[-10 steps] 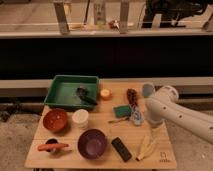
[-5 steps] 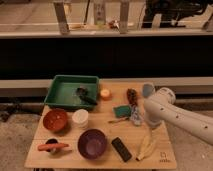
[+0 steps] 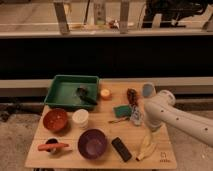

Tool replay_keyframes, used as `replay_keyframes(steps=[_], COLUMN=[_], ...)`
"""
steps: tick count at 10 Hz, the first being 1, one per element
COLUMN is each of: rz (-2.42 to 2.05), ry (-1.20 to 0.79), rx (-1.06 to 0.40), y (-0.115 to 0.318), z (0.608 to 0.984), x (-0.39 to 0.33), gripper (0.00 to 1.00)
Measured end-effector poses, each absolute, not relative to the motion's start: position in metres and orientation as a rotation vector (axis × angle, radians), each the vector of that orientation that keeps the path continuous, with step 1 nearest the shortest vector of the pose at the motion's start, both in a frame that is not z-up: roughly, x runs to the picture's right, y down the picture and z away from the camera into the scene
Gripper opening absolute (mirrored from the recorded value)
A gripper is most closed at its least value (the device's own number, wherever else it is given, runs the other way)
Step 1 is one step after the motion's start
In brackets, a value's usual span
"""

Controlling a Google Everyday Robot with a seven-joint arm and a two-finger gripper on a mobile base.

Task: Place banana in tray

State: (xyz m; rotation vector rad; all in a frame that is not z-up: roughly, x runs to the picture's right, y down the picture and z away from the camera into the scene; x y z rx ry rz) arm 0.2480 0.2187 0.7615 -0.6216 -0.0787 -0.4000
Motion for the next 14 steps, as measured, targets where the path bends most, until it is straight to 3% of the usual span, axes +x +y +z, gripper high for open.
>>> replay_keyframes(steps=[5,12,14], rz=[-0.478,-0.565,-0.572], ry=[-0.120,-0.176,-0.195], rx=[-0.599,-0.604,-0.616], y=[0.244,0.273,0.280], z=[0.743,0.757,0.766], x=[0.253,0.250,0.248], gripper=[0.80,0.80,0.71])
